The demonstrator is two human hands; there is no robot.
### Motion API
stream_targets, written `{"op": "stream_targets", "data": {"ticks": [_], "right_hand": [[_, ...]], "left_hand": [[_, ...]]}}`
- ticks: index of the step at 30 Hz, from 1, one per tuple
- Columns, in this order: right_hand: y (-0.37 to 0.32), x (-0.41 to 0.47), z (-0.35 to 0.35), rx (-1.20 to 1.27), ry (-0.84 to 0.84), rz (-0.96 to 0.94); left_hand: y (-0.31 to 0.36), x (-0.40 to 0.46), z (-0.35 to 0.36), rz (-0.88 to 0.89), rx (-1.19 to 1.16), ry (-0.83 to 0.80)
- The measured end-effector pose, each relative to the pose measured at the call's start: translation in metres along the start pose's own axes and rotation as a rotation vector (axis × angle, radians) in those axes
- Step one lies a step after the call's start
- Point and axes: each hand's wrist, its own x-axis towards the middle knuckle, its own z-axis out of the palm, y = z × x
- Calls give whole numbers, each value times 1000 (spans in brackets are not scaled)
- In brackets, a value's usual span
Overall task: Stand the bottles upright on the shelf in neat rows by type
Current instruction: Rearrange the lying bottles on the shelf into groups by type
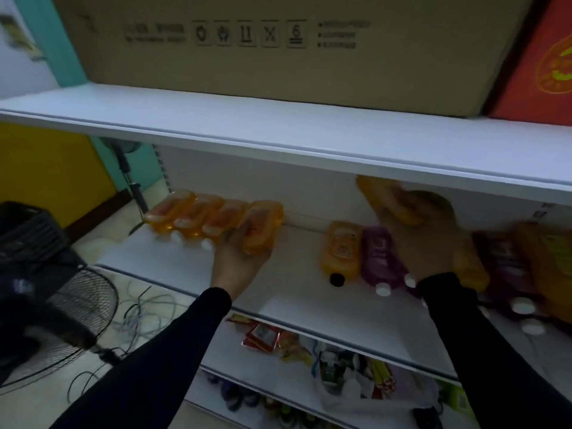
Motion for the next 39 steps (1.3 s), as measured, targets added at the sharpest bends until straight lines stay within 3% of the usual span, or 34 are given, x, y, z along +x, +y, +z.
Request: {"op": "stream_targets", "data": {"ticks": [6, 10, 14, 17, 19, 21, 23, 28, 31, 36, 39], "right_hand": [[-63, -23, 112, -24, -127, -8], [-89, -37, 187, -60, -165, -8], [-108, -50, 248, 149, -243, 82], [-116, -65, 278, 109, -255, 53], [-119, -60, 284, -49, -222, -114], [-122, -52, 279, -356, -295, -395], [-114, -50, 277, -400, -311, -581], [-110, -58, 300, -382, -527, -231], [-118, -52, 302, -383, -667, -249], [-121, -56, 293, -97, -493, -96], [-109, -60, 277, -46, -448, 40]], "left_hand": [[-72, 37, -56, -64, 109, -55], [-108, 63, -81, 32, 135, -52], [-126, 89, -88, 93, 174, -95], [-133, 101, -88, 135, 207, -153], [-137, 106, -90, 136, 202, -207], [-144, 109, -94, 176, 241, -244], [-151, 113, -99, 201, 286, -282], [-164, 119, -106, 175, 288, -339], [-164, 122, -105, 135, 264, -383], [-162, 126, -109, 93, 307, -459], [-151, 132, -114, 108, 311, -424]]}}
